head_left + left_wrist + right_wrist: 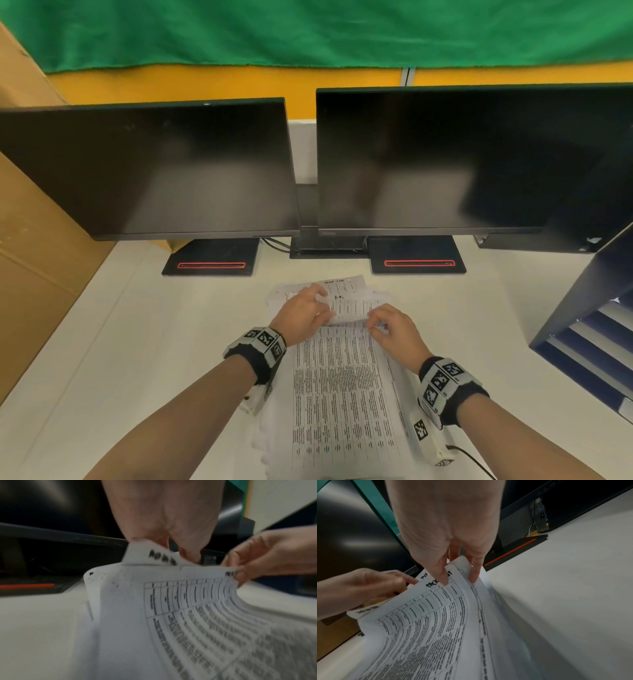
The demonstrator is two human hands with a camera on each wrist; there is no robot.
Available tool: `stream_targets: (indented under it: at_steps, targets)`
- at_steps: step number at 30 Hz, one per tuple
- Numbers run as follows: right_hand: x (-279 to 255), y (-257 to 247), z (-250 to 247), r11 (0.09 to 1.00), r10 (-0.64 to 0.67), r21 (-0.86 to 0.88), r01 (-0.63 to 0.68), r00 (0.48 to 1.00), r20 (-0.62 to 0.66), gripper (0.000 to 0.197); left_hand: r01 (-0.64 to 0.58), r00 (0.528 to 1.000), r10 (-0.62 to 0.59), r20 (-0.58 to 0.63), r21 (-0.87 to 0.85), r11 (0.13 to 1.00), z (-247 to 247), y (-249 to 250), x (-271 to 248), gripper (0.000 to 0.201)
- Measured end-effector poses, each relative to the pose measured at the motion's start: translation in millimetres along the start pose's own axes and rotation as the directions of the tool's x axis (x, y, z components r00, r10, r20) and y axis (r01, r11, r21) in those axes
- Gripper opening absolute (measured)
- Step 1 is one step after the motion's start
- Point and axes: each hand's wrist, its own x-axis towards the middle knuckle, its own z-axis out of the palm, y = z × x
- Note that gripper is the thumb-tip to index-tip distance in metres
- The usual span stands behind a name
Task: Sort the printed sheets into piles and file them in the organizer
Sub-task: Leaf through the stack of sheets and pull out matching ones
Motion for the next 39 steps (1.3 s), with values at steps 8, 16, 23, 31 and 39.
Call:
stream_targets:
  at_steps: [8, 16, 23, 31, 39]
  targets:
    - [-4, -3, 1, 1.000, 0.020, 0.002, -0.020, 1.000, -0.015, 0.011, 0.195, 0.981, -0.194, 0.014, -0.058, 0.979, -4, 2, 16, 0.005]
    - [-4, -1, 5, 0.997, -0.020, -0.078, 0.018, 1.000, -0.023, 0.008, -0.086, 0.995, 0.095, -0.041, 0.187, 0.978, 4, -4, 4, 0.021]
    - [4, -3, 3, 0.989, -0.008, -0.149, 0.006, 1.000, -0.014, 0.010, -0.008, 0.995, 0.017, -0.097, 0.087, 0.996, -5, 1, 11, 0.030]
    - [8, -7, -10, 0.954, 0.006, -0.298, -0.026, 0.998, -0.069, 0.013, 0.093, 0.977, -0.029, -0.213, 0.300, 0.949, -17, 10, 36, 0.024]
    - [8, -4, -14, 0.874, -0.066, -0.485, 0.018, 0.994, -0.083, 0.007, 0.101, 0.934, -0.011, -0.356, 0.235, 0.967, -85, 29, 19, 0.013]
